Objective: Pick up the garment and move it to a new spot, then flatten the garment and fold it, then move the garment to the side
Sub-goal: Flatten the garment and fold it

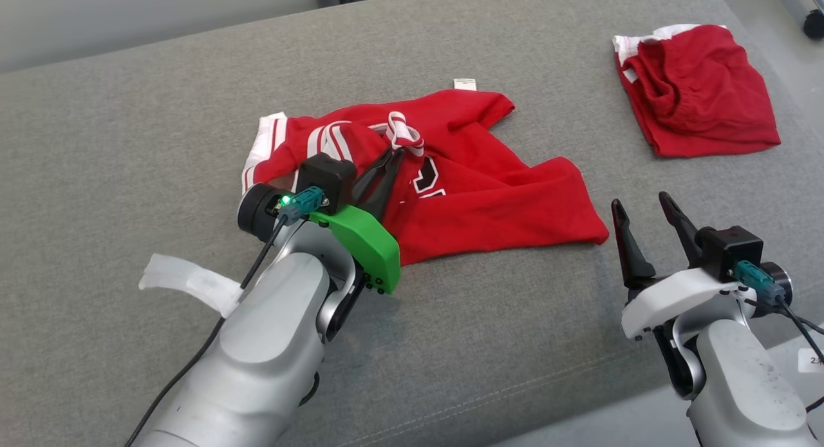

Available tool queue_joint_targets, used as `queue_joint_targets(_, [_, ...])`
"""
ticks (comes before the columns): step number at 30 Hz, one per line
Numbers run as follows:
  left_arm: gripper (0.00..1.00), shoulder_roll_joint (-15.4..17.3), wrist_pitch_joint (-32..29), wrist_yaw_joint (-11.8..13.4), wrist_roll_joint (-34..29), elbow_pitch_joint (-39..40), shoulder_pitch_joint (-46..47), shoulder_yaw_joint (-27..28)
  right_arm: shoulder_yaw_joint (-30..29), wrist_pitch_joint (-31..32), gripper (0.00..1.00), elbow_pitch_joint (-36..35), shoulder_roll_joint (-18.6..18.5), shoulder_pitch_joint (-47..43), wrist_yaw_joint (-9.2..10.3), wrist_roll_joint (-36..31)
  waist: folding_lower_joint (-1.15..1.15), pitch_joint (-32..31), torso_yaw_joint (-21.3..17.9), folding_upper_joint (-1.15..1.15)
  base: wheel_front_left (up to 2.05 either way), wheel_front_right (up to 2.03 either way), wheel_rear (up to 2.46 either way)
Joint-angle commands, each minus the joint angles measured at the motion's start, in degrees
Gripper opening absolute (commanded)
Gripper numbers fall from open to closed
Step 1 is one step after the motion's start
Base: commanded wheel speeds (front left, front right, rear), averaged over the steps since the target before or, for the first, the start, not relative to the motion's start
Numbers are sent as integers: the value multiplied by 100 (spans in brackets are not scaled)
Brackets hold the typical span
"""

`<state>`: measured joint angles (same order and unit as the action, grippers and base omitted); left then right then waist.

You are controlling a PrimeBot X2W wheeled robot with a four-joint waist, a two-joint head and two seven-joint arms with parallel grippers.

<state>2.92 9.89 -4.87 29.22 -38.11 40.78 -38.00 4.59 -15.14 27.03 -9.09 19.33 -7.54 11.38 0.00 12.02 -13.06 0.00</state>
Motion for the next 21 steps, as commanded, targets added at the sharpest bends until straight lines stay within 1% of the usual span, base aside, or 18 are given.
queue_joint_targets(1, [0, 7, -10, -15, 86, -123, 156, -111, 25, -3, 100, -24, 42, 79, 10, 38, 0, 149, -242, 0, 0, 0, 0])
queue_joint_targets(7, [0, 8, 2, 23, 557, -417, 392, -721, 96, -3, 100, -50, 186, 202, 9, 55, 0, 332, -507, 0, 0, 0, 0])
queue_joint_targets(13, [0, 10, 47, 89, 980, -551, 515, -1401, 87, -3, 100, -36, 253, 224, 9, 35, 0, 425, -544, 0, 0, 0, 0])
queue_joint_targets(14, [4, 12, 57, 132, 1054, -582, 530, -1503, 83, -3, 100, -27, 267, 241, 9, 28, 0, 433, -530, 0, 0, 0, 0])
queue_joint_targets(16, [74, 9, 67, 181, 1169, -620, 581, -1696, 69, -3, 100, -26, 287, 272, 9, 32, 0, 446, -476, 0, 0, 0, 0])
queue_joint_targets(17, [100, 10, 85, 205, 1222, -642, 612, -1755, 59, -3, 100, -32, 285, 282, 9, 31, 0, 443, -437, 0, 0, 0, 0])
queue_joint_targets(21, [100, 9, 202, 286, 1393, -669, 678, -1935, -28, -3, 100, -52, 228, 203, 9, -1, 0, 359, -222, 0, 0, 0, 0])
